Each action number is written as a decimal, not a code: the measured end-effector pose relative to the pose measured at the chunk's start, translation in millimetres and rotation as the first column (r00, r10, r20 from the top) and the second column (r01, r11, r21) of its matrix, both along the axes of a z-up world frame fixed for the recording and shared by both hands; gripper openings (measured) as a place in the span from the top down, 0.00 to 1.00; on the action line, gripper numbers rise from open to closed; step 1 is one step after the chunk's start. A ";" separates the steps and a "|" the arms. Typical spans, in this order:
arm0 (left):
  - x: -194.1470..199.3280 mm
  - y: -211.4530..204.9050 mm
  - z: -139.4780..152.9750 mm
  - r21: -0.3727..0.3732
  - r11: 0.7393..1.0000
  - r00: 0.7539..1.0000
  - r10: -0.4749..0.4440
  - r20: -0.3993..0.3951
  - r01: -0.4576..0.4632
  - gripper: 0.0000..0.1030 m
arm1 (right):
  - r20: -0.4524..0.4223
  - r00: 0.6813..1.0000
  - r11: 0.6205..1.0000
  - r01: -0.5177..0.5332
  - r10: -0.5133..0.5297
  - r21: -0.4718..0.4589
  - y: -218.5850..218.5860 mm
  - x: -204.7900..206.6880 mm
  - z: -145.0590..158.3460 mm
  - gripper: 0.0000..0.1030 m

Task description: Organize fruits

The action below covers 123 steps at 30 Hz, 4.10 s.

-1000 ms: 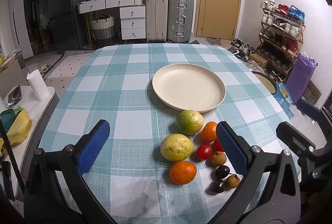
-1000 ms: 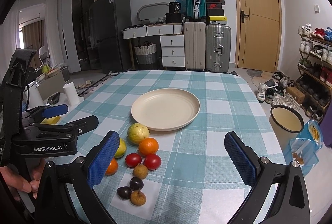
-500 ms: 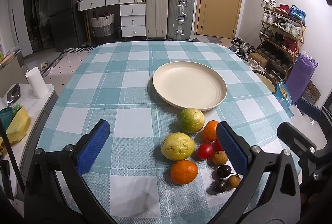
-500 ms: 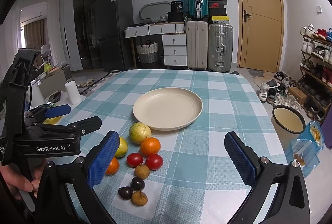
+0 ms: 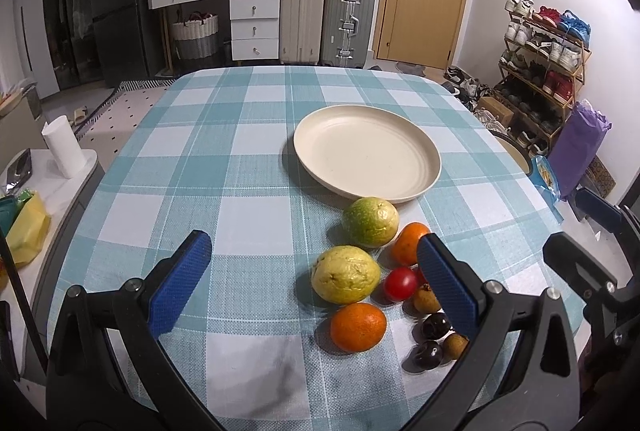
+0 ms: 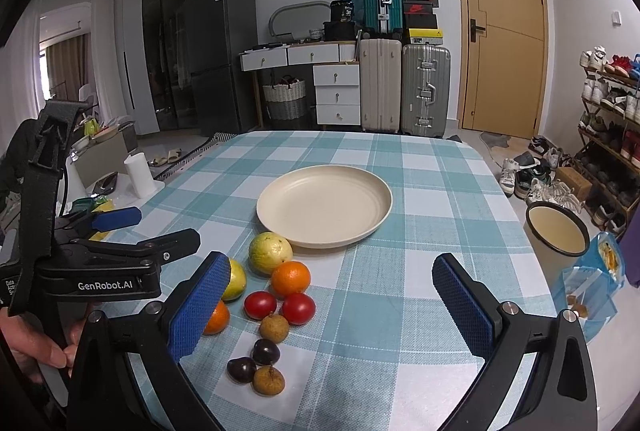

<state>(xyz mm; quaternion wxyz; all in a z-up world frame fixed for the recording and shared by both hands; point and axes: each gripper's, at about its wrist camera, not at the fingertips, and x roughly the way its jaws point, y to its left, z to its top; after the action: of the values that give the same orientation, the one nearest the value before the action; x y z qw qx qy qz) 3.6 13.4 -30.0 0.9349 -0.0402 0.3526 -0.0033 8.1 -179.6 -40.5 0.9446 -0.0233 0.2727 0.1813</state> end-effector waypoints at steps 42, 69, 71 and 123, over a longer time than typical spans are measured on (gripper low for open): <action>93.8 32.9 -88.9 -0.454 0.876 0.923 -0.299 -0.243 0.165 0.51 | -0.150 0.989 0.999 -0.003 0.009 0.043 -3.4 57.2 -62.5 0.00; 83.6 79.2 -70.2 -0.514 0.839 0.946 -0.291 -0.145 0.179 0.53 | -0.219 0.964 0.987 -0.138 0.154 0.087 26.7 77.9 -50.8 0.00; 84.2 85.8 -71.1 -0.517 0.838 0.947 -0.286 -0.144 0.174 0.52 | -0.243 0.954 0.983 -0.154 0.175 0.100 33.4 84.9 -50.6 0.00; 92.6 81.4 -92.6 -0.529 0.842 0.932 -0.272 -0.240 0.110 0.36 | -0.372 0.886 0.961 -0.244 0.276 0.130 91.5 122.1 -54.0 0.52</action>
<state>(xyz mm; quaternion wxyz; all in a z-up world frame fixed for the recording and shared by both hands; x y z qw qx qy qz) 96.1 94.8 -122.6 0.8200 -0.2486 0.4817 -0.1837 130.2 -88.2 -94.5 0.8393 0.0143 0.4407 0.3180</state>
